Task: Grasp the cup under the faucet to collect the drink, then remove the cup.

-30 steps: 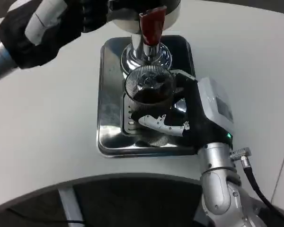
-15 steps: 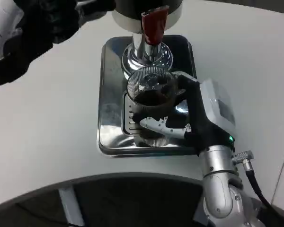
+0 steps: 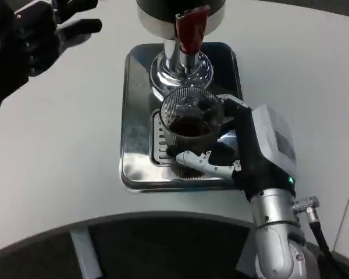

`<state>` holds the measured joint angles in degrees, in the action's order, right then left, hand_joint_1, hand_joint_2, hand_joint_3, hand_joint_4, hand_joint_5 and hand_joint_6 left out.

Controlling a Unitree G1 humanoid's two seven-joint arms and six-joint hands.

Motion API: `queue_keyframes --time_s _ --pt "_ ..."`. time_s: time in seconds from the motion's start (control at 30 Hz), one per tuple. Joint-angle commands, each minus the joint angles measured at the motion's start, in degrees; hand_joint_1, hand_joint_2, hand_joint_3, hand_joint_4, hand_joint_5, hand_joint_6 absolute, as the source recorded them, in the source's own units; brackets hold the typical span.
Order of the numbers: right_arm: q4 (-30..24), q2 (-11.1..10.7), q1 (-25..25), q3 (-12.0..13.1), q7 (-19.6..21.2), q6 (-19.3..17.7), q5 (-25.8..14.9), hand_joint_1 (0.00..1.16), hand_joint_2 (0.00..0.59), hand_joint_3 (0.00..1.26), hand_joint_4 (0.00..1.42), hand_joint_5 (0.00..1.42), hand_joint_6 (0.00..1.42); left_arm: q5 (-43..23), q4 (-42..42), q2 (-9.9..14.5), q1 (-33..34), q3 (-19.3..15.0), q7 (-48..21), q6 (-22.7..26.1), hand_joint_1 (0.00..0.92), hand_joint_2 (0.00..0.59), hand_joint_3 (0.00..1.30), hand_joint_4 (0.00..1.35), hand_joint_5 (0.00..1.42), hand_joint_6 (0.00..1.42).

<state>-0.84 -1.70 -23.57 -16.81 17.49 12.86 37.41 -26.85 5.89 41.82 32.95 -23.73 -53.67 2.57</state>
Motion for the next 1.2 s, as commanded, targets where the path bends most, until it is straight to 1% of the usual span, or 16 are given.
queue_keyframes --time_s 0.03,0.2,0.33,0.47,0.7,0.9,1.03,1.2 --pt "-4.34 0.72 2.04 -0.25 -0.05 -0.03 0.68 0.96 0.166 1.01 1.22 1.20 1.30 1.21 -2.47 0.99 -3.65 -0.76 1.29 -2.96 0.000 0.084 0.03 0.00 0.03 0.00" --pt "-7.81 1.01 4.55 -0.27 -0.69 0.54 1.19 0.96 0.166 1.01 1.22 1.20 1.31 3.25 -4.49 1.26 -7.10 -0.45 2.33 -6.51 0.000 0.084 0.01 0.00 0.00 0.00" --pt "-10.82 1.06 6.25 -0.37 -1.28 1.02 1.83 0.96 0.166 1.01 1.22 1.20 1.31 6.16 -5.95 1.13 -10.76 0.18 3.16 -10.27 0.000 0.084 0.00 0.00 0.00 0.00" --pt "-13.63 1.14 7.77 -0.29 -2.02 1.48 2.52 0.96 0.166 1.01 1.22 1.20 1.32 8.99 -6.62 0.88 -14.17 1.27 3.76 -13.72 0.000 0.076 0.00 0.00 0.00 0.00" --pt "-17.73 1.13 10.24 -0.37 -3.59 1.96 3.67 0.96 0.166 1.01 1.22 1.20 1.33 13.18 -6.52 0.47 -18.15 3.61 5.09 -19.99 0.000 0.074 0.00 0.00 0.00 0.00" --pt "-22.06 0.34 13.25 -0.85 -6.60 1.95 4.76 0.96 0.161 1.01 1.22 1.20 1.33 17.16 -7.33 -0.76 -21.79 6.25 7.98 -24.49 0.000 0.071 0.00 0.00 0.00 0.00" --pt "-24.56 -0.20 15.35 -1.14 -8.32 1.65 5.24 0.96 0.160 1.01 1.22 1.20 1.33 19.53 -7.48 -1.44 -23.49 7.44 10.57 -27.29 0.000 0.067 0.00 0.00 0.00 0.00" --pt "-27.54 -0.75 17.73 -1.40 -10.02 1.52 5.60 0.96 0.159 1.01 1.22 1.20 1.33 21.94 -7.20 -2.96 -25.29 8.57 13.92 -31.52 0.000 0.065 0.00 0.00 0.00 0.00"
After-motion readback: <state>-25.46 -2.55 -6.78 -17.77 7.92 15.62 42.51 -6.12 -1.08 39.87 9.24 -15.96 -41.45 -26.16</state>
